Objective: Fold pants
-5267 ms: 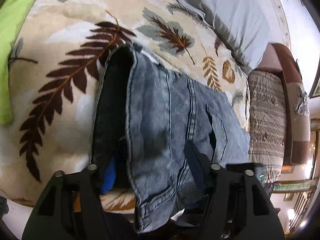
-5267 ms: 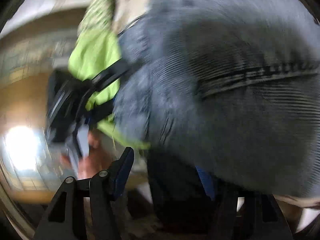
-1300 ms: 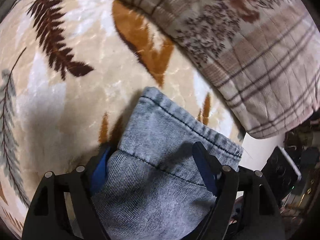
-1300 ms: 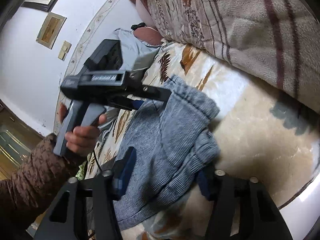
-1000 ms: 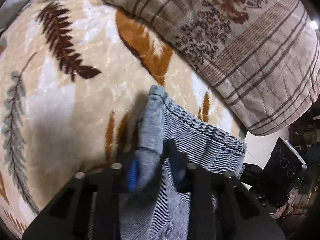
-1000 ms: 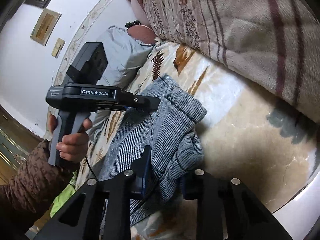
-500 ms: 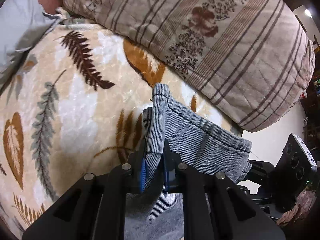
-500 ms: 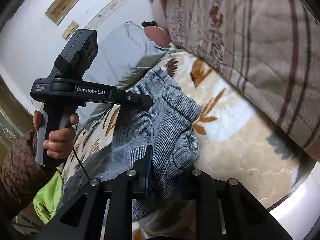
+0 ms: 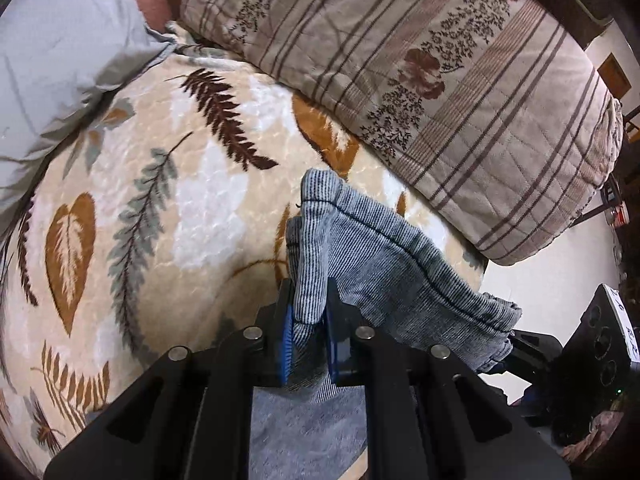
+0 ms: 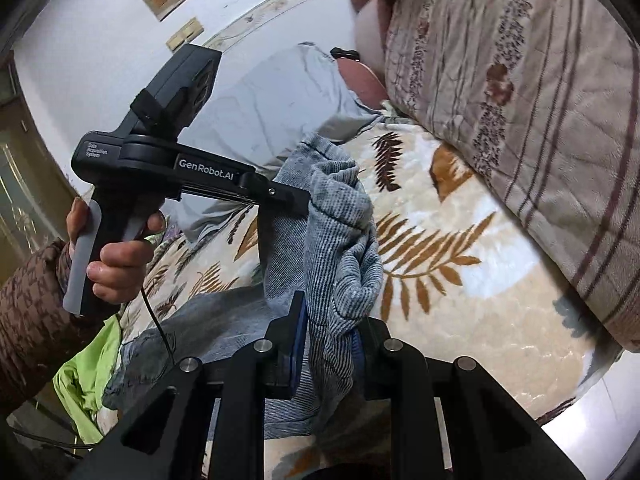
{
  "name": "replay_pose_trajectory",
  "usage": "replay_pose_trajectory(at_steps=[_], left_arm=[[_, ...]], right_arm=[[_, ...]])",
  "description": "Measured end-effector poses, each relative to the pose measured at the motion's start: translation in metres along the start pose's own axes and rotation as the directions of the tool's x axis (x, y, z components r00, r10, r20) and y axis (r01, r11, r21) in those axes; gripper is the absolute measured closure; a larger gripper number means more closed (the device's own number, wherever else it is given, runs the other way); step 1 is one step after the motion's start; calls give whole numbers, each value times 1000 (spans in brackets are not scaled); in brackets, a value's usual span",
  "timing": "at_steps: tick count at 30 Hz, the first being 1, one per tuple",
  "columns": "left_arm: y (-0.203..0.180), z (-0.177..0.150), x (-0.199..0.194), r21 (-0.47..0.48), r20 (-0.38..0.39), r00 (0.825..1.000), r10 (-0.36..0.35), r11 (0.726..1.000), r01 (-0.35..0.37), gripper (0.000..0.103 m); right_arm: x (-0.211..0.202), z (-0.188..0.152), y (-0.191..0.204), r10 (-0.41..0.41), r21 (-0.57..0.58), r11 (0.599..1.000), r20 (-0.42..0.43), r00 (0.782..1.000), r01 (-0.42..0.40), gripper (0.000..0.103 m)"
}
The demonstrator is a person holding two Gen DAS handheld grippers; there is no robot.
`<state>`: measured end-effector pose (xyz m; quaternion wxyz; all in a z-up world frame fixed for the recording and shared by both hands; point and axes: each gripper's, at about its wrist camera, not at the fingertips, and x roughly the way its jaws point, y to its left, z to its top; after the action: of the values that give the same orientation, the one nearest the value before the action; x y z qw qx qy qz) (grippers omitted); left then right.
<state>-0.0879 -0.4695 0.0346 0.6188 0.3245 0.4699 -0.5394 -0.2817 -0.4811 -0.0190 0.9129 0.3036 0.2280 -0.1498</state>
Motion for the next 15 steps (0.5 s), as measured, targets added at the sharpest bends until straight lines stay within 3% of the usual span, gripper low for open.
replay_pose_trajectory(at_steps=[15], left_arm=[[35, -57, -36, -113, 47, 999, 22, 993, -16, 92]], right_arm=[[12, -12, 67, 41, -158, 986, -68, 997, -51, 89]])
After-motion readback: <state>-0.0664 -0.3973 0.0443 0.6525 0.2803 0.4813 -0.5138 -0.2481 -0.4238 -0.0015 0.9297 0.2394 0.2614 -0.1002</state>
